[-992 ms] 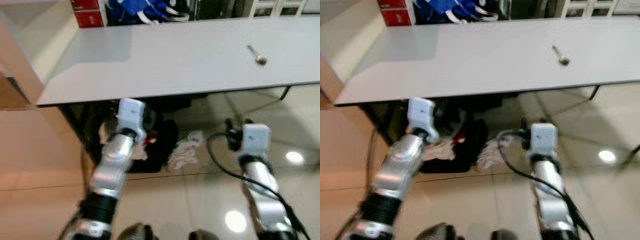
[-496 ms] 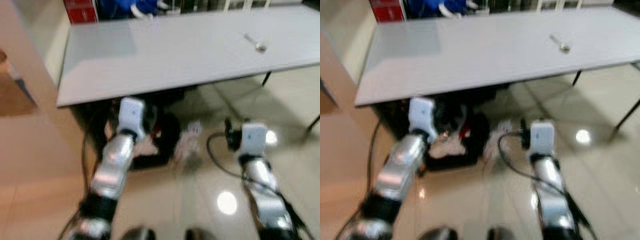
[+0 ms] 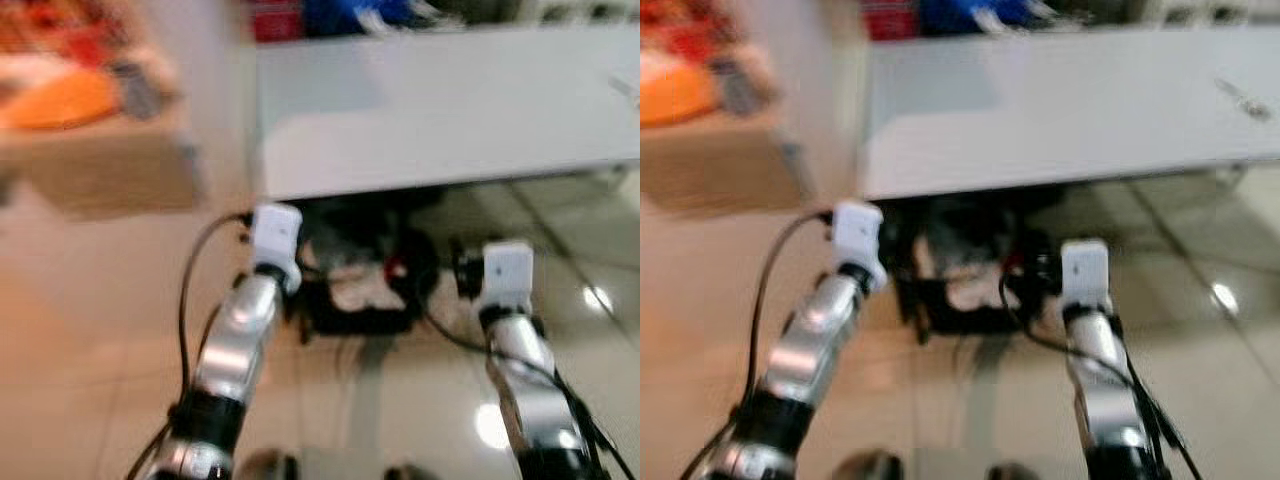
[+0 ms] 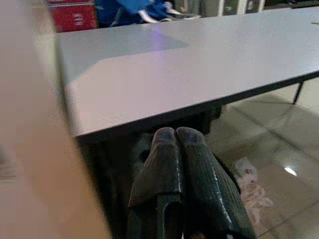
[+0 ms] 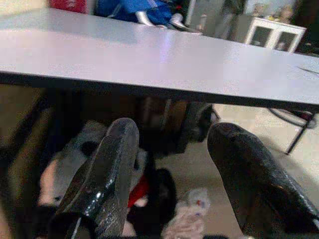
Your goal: Setting the table
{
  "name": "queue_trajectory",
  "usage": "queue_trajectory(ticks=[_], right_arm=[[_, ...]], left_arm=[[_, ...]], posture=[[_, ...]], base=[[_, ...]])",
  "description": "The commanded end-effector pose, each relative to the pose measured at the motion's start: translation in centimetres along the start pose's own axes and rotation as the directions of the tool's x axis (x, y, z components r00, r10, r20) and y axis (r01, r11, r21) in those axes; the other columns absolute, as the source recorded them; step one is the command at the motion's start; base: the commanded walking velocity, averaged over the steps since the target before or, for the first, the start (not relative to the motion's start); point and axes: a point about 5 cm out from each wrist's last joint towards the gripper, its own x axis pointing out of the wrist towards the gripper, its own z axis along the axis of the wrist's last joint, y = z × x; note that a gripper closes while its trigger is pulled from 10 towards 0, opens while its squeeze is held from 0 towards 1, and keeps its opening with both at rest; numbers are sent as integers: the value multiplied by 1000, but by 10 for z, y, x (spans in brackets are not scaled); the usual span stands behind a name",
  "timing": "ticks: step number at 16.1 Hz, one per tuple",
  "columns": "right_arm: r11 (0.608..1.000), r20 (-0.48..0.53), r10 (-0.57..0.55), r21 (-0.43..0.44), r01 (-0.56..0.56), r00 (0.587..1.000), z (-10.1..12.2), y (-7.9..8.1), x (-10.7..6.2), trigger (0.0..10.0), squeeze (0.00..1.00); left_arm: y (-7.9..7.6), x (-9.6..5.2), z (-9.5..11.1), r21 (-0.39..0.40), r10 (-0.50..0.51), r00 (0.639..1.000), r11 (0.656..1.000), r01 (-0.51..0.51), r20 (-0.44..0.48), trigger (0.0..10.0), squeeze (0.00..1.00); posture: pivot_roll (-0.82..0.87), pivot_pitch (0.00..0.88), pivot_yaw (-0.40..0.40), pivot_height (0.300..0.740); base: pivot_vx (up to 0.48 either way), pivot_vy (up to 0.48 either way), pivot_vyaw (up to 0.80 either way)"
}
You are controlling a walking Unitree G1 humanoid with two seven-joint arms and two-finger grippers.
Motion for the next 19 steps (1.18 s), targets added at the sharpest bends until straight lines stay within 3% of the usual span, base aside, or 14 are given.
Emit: queue_trajectory(ticks=[1,14,16,17,18,19], right_arm=[[1000,28,10,22,-11,1000,7,4,3,10000,0],[1000,18,12,13,-12,1000,5,7,4,10000,0],[1000,15,6,21,-6,1000,5,6,5,10000,0],[1000,15,5,21,-6,1000,5,7,5,10000,0],[1000,15,6,22,-6,1000,5,7,5,10000,0],[1000,16,7,22,-8,1000,5,8,5,10000,0]], left_arm=[[10,-2,3,22,30,999,999,-31,13,10000,0],[8,0,4,38,27,1000,999,-27,14,10000,0],[9,1,5,79,39,999,996,-40,16,10000,0],[8,0,3,26,17,1000,1000,-17,4,10000,0],[7,1,1,3,1,1000,1000,-1,-9,10000,976],[6,0,4,-20,-22,1000,1000,22,13,10000,1000]], posture=[[12,0,-2,709],[12,0,-5,709],[13,0,-5,709],[13,0,-5,709],[13,0,-3,709],[12,0,-2,709]], base=[[0,435,494],[0,445,145],[0,223,0],[0,0,0],[0,0,0],[0,0,0]])
